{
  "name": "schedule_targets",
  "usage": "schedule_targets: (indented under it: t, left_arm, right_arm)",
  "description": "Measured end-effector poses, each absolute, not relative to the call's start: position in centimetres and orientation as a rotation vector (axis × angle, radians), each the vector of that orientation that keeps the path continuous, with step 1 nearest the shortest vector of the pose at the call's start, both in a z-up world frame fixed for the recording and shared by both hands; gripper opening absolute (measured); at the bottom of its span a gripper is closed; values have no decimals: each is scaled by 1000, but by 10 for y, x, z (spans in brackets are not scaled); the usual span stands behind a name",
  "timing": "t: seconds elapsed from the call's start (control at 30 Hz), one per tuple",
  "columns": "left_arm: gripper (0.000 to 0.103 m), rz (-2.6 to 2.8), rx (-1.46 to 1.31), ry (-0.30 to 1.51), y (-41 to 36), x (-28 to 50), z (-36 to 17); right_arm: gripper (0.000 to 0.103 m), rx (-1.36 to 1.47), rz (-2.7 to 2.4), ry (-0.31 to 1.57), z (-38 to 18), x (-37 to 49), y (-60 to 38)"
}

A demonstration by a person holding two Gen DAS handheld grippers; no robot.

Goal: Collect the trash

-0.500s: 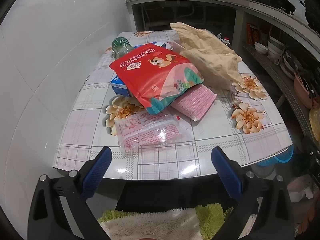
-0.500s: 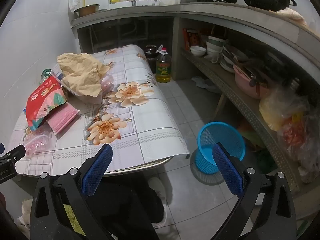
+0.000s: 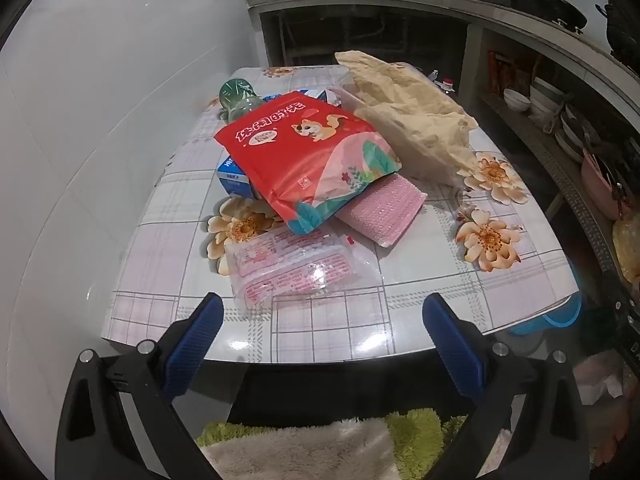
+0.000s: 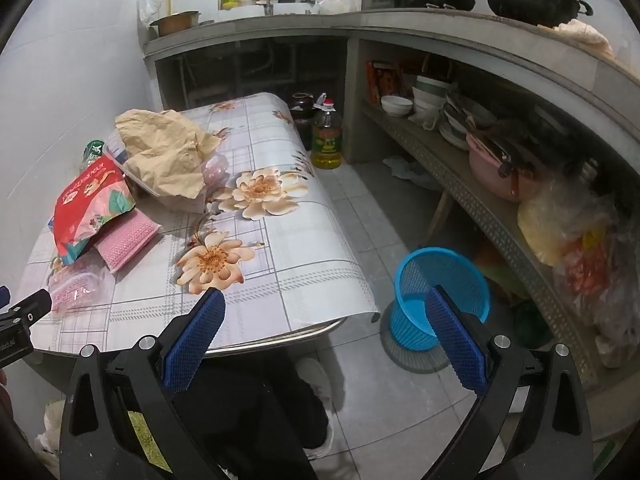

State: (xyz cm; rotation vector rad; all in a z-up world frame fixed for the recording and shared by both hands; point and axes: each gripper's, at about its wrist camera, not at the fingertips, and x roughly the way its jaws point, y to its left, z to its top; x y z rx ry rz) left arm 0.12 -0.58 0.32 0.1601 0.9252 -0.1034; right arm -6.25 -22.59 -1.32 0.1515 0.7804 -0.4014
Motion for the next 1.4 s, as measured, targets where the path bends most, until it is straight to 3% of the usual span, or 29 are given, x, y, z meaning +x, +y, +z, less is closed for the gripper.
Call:
schedule_targets:
  t: [1.4]
  left_arm:
    - [98,-94,155,936,3,8,0]
  right_arm:
    - [95,131,-372,769,-6,-50,-215]
